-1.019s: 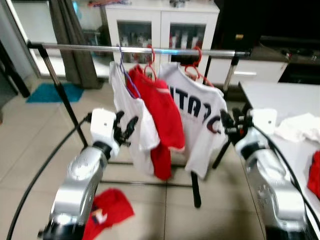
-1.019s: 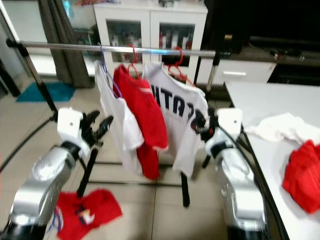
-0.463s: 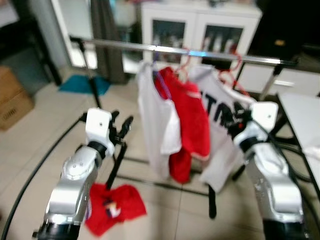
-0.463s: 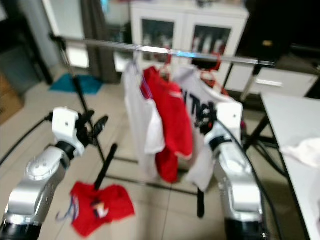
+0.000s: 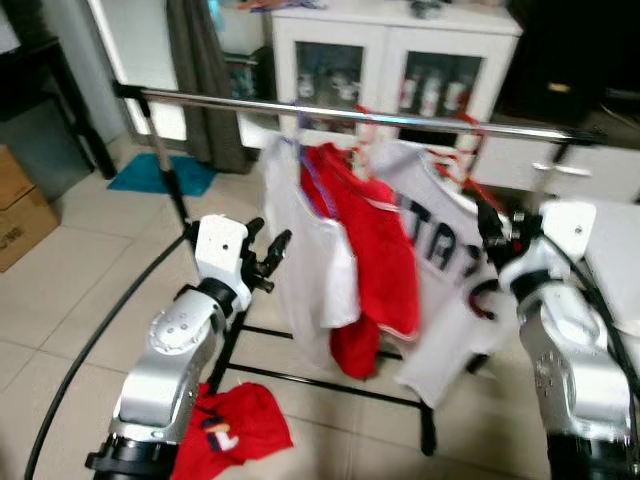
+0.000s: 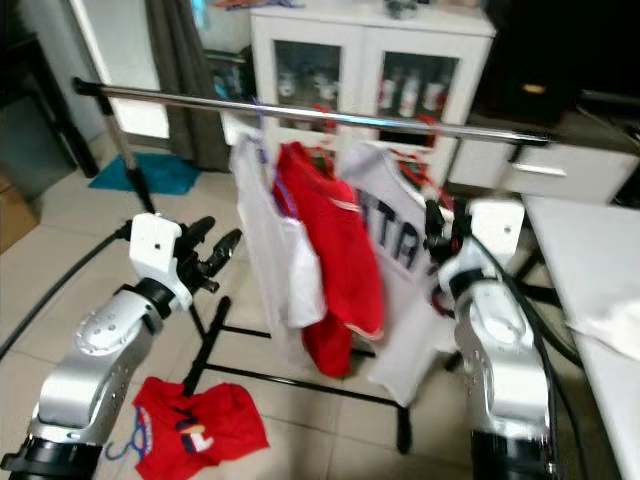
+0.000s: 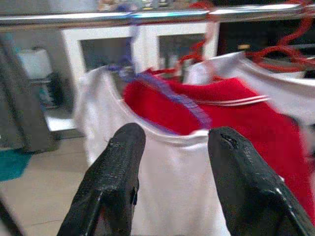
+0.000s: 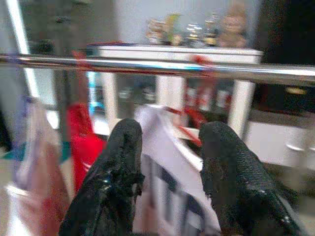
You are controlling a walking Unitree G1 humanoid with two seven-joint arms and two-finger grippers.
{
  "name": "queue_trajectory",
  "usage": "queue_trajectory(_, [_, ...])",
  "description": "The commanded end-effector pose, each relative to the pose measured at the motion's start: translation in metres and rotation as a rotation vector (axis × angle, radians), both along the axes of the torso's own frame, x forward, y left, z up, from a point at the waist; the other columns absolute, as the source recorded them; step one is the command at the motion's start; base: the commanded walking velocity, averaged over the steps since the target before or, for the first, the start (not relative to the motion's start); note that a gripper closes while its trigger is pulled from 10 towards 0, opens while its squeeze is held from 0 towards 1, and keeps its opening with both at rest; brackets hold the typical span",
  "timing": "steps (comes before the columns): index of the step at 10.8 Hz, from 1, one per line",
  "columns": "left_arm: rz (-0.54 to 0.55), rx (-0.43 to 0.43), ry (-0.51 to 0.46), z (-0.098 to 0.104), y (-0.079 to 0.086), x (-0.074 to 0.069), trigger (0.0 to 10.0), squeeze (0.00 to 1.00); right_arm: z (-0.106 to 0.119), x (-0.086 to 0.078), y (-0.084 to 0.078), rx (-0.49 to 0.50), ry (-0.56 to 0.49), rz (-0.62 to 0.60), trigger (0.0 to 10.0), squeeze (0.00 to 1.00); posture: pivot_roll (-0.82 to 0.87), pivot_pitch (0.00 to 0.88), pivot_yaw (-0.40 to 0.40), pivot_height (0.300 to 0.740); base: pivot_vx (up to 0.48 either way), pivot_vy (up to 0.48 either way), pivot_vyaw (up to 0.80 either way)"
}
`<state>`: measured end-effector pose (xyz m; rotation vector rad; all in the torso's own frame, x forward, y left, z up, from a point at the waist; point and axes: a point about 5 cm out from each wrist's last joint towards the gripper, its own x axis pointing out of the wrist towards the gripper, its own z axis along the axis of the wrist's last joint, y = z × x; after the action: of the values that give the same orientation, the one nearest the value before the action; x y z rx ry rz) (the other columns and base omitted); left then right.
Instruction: Hang hanger
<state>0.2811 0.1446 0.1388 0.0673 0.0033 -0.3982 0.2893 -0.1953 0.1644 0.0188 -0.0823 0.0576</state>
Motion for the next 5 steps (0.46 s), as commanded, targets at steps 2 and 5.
queue_trajectory(2, [-0.024,0.033,-0.01,0.004,-0.001,0.003,10.0,0.0,0.005,0.005,-0.003,-0.008,0.004,0.04,10.0,1.0,-0.06,0.0,-0.004,0.74,0.326,0.0,0.0])
queue_trajectory(5, [-0.276,0.049,-0.04,0.02,-0.015,-0.001,10.0,0.0,0.006,0.028,-0.005,-0.064,0.125,0.183,10.0,1.0,-0.06,0.0,0.0,0.74,0.0,0.0,0.0])
